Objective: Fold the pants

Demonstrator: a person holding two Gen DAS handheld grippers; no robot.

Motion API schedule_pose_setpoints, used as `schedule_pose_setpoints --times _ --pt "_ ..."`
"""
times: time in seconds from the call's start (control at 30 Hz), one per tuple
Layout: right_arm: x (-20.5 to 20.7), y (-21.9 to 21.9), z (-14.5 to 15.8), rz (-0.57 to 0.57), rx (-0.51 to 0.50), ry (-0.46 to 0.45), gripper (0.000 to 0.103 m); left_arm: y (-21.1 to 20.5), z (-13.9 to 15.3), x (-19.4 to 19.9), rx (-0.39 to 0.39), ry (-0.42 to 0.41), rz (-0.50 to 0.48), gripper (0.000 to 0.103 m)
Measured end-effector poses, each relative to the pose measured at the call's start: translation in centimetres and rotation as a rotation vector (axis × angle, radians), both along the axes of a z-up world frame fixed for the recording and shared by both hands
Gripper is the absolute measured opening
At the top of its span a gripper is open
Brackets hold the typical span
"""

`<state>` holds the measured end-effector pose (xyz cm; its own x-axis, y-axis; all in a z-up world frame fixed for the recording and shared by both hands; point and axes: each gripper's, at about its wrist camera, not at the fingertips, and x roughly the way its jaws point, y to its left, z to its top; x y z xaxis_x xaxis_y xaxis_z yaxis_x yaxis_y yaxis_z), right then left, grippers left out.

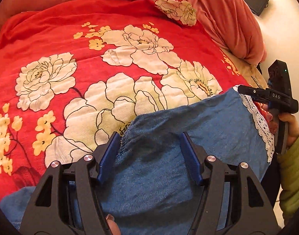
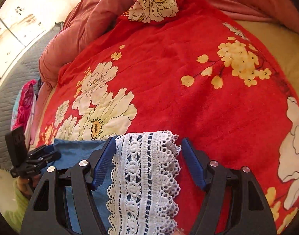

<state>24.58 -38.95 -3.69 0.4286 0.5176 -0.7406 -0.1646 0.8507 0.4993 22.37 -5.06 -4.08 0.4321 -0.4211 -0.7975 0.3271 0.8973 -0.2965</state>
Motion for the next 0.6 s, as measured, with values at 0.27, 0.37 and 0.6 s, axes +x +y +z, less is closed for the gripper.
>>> schedule_pose_setpoints --times 0.27,0.37,0.6 --pt "-1.6 2.4 0.9 0.127 -0.022 -0.078 0.019 -1.1 0.1 -0.1 0.011 -0.032 -0.006 0.009" --pt "-3.0 2.9 3.3 0.132 -0.056 -0.191 0.019 -0.6 1.3 -0.3 -0.012 -0.075 0.020 0.006" --pt "-1.9 3.3 6.4 0.133 -0.144 -0.281 0.019 -1.3 3.6 -0.9 0.061 -0.231 0.025 0.006"
